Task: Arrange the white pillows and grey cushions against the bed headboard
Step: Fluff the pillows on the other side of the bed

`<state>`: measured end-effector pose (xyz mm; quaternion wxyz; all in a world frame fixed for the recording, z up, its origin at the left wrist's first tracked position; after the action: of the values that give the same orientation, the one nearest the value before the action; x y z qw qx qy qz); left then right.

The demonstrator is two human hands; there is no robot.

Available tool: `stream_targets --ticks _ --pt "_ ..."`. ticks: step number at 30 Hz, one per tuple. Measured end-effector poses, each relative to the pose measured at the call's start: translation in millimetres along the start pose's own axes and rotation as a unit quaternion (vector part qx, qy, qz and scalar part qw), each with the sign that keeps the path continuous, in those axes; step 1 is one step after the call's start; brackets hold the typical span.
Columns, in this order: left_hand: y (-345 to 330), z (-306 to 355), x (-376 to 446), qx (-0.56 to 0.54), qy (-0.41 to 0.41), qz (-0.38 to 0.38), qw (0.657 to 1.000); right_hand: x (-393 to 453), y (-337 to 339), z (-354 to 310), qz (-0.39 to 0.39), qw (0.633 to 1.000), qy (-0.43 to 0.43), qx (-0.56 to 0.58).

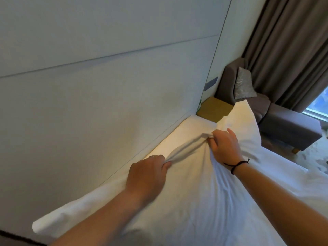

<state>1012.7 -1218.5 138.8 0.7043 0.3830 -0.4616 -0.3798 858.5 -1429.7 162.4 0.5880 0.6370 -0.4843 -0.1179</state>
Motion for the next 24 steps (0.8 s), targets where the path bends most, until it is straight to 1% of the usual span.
stream_targets --ticks 3,5,6,8,9,11,12,13,15,18,21,24 --pt "16.2 -52.7 69.9 -0.001 0.011 0.031 0.999 87.8 -16.9 -29.4 0.009 0.999 -0.012 -0.040" --pt "17.3 -91.4 115.7 -0.008 0.022 0.032 0.999 148.1 -39.7 -38.5 0.001 0.997 -0.065 -0.043" --pt "11.4 -112.2 131.7 -0.013 0.031 0.017 0.999 169.3 -57.9 -39.4 -0.024 0.993 -0.108 -0.034" --pt "-13.9 -155.5 143.6 0.002 0.052 -0.032 0.998 182.5 -112.2 -37.2 -0.107 0.976 -0.188 -0.016" --pt "-32.5 -177.1 137.9 0.021 0.062 -0.071 0.995 172.2 -145.2 -37.5 -0.155 0.963 -0.218 -0.002" --pt "-75.9 -216.8 110.6 0.050 0.090 -0.163 0.981 124.8 -214.6 -43.2 -0.250 0.930 -0.262 0.054" --pt "-96.9 -233.7 94.0 0.040 0.111 -0.197 0.973 93.8 -244.8 -45.8 -0.288 0.910 -0.284 0.088" --pt "-114.0 -245.8 78.9 0.017 0.131 -0.212 0.968 64.3 -266.8 -48.3 -0.308 0.892 -0.308 0.120" --pt "-131.6 -256.6 60.9 -0.020 0.152 -0.203 0.967 22.2 -286.5 -50.6 -0.295 0.870 -0.351 0.184" --pt "-130.5 -250.6 54.0 -0.034 0.136 -0.183 0.973 3.1 -284.3 -58.3 -0.261 0.855 -0.379 0.240" --pt "-108.1 -239.5 60.5 -0.027 0.107 -0.158 0.981 0.8 -278.0 -67.8 -0.274 0.844 -0.383 0.256" --pt "-91.7 -232.8 73.0 -0.006 0.074 -0.154 0.985 -3.9 -273.8 -72.6 -0.284 0.838 -0.380 0.270"
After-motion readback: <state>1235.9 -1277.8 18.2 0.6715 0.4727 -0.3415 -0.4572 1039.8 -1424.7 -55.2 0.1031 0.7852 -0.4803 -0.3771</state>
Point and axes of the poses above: each hand's wrist, its own x-axis towards the middle knuckle, its own y-axis out of the back of the hand, z = x × y, the point moved 9 cm from there along x, towards the middle knuckle, and after that the axes turned 7 degrees about -y, right-handed, at the moved point
